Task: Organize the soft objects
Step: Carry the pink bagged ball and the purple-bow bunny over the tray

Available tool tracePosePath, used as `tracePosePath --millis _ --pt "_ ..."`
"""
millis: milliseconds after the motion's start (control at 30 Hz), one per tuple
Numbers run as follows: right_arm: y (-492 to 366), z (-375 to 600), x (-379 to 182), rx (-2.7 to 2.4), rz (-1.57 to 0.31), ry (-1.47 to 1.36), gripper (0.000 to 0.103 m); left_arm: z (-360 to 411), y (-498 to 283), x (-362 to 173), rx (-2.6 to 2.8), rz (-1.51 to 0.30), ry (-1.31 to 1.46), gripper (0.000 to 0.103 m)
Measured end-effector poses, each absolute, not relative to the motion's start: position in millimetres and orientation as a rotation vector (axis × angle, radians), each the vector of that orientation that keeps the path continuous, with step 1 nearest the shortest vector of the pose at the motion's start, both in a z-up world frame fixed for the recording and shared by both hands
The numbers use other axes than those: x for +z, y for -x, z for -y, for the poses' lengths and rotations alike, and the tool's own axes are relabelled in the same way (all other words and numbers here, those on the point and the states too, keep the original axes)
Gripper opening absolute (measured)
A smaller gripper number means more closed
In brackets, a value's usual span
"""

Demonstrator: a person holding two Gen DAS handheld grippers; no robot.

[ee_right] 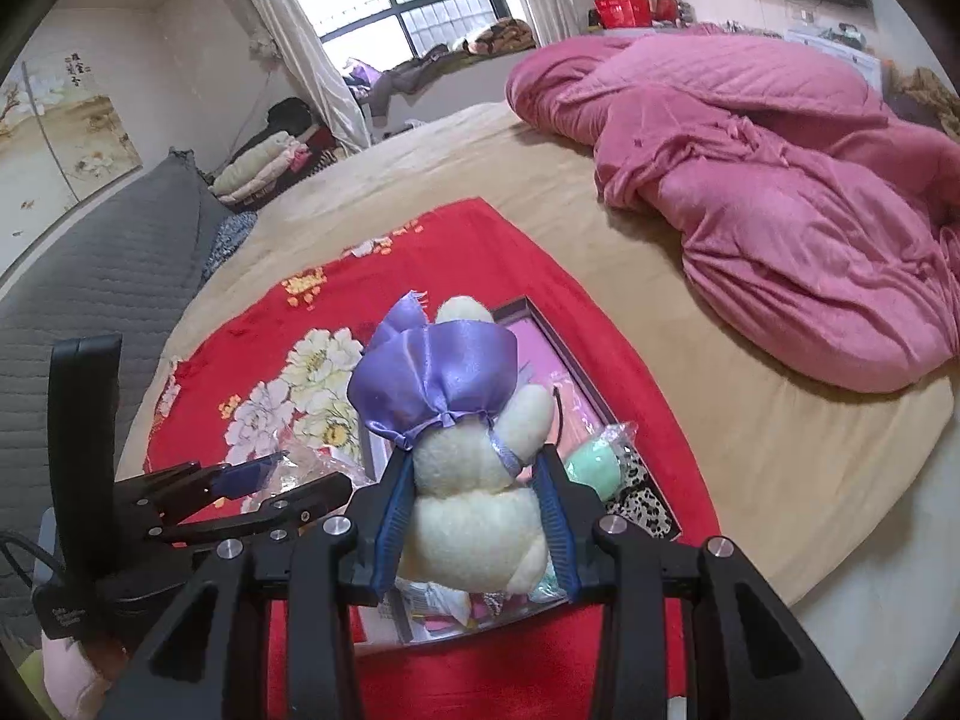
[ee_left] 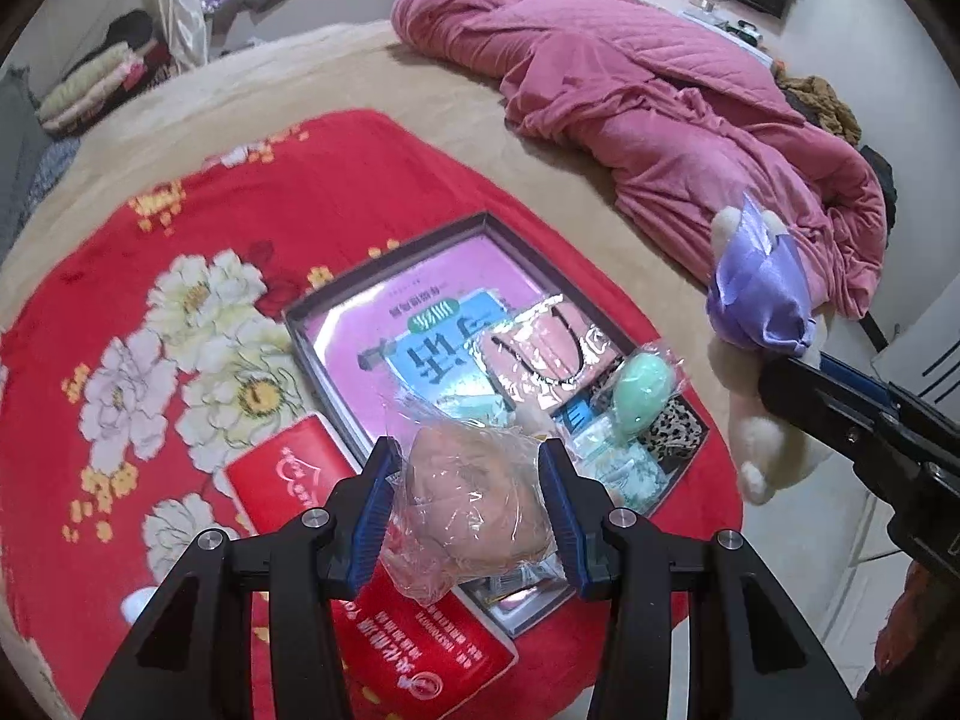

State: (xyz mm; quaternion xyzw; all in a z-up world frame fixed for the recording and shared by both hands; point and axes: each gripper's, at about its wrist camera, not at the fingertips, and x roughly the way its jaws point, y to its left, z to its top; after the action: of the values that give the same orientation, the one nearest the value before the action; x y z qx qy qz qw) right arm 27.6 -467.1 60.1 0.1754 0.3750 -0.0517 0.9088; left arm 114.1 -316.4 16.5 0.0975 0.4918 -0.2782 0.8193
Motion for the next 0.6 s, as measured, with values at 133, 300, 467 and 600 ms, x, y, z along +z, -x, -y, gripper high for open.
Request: tracePosePath --millis 133,300,467,600 --pt "-32 473 45 -0.113 -0.802 -0.381 0.040 318 -127 -5 -0.580 -1.103 -0.189 0.049" --pt "-35 478 26 -0.119 -0.843 -0.405 0.040 323 -134 -29 -0.566 -1.151 -0.210 0.049" --pt "-42 476 7 -0.111 -0.897 -0.413 0.040 332 -137 -49 -0.561 -1.175 -0.234 0.049" --pt "-51 471 -9 -0.106 -0.943 -0.397 0.040 336 -140 -55 -0.572 -1.176 -0.233 0.049"
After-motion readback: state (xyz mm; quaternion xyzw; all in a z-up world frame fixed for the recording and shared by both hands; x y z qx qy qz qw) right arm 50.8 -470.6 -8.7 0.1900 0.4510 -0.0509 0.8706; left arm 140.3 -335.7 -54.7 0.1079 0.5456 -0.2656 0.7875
